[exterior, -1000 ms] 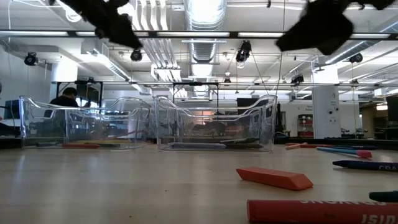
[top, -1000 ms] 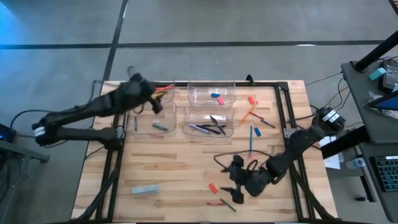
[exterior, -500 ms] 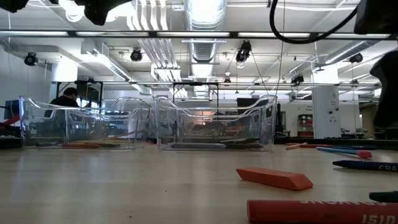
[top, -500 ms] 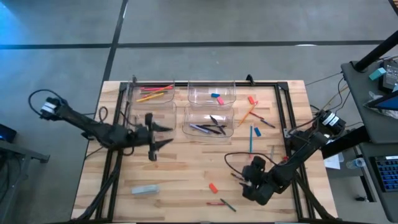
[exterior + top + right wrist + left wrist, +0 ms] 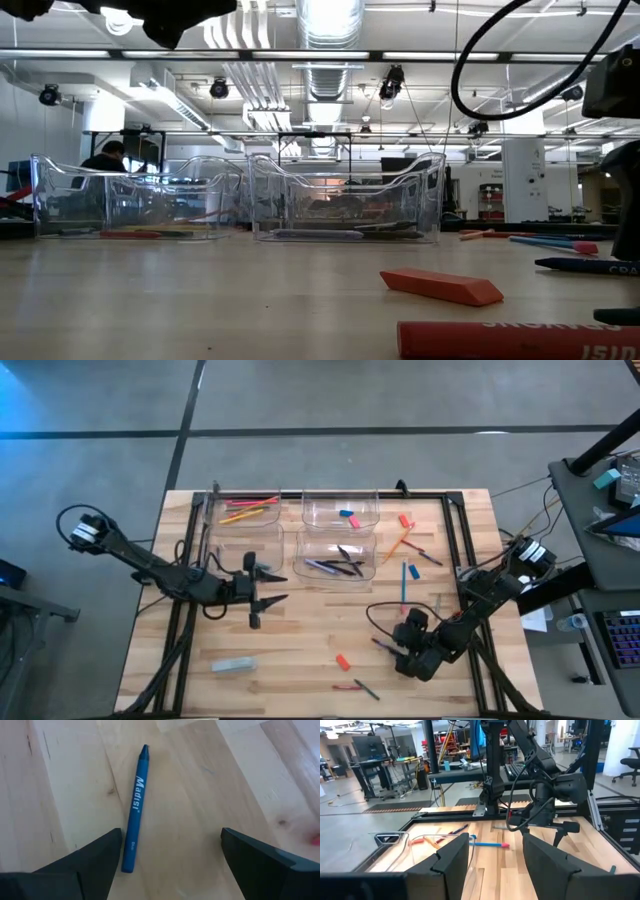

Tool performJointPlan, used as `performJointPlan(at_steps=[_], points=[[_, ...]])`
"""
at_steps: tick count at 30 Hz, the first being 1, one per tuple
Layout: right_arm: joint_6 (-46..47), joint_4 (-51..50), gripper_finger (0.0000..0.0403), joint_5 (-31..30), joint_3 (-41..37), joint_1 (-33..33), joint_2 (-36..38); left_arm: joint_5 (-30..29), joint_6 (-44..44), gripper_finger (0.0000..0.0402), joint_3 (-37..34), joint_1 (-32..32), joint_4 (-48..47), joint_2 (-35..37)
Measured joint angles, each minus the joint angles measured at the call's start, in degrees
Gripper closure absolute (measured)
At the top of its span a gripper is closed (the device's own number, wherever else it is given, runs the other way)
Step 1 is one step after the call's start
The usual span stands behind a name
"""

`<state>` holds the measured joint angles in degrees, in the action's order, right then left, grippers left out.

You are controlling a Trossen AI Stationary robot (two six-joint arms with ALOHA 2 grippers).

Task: Sort crayons/erasers/pens/pencils in bins
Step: Put the bottom blue crayon into the bottom left transparent bin

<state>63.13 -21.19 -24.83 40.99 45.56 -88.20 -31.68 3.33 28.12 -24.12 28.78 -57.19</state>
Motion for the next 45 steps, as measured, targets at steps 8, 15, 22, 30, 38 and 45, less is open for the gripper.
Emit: performJointPlan(at_steps=[8, 15, 22, 30, 38, 45], points=[[-2.6, 3.3, 0.0116, -0.3, -0.6, 1.7, -0.1, 0.0, -1.5, 0.0231, -0.2, 0.0, -0.2, 0.3], [0.4, 3.8, 0.0234, 0.1, -0.6, 3.5, -0.7, 0.0, -1.8, 0.0231, -0.2, 0.0, -0.2, 0.2], [2.4, 4.1, 0.0321, 0.5, -0.5, 3.6, -4.3, 0.1, -3.0, 0.0231, -0.2, 0.0, -0.2, 0.2], [3.8, 3.9, 0.0385, 0.3, 0.1, 3.6, -2.5, 0.1, -3.1, 0.0231, -0.2, 0.0, -0.2, 0.2], [-3.0, 3.9, 0.0387, -5.6, 1.8, 1.6, 2.5, 0.1, -3.2, 0.0231, -0.1, 0.0, -0.1, 0.2], [-17.7, 12.2, 0.0388, -6.3, 3.8, -6.5, 2.9, 0.1, -3.2, 0.0231, -0.1, 0.0, 0.3, 0.3]])
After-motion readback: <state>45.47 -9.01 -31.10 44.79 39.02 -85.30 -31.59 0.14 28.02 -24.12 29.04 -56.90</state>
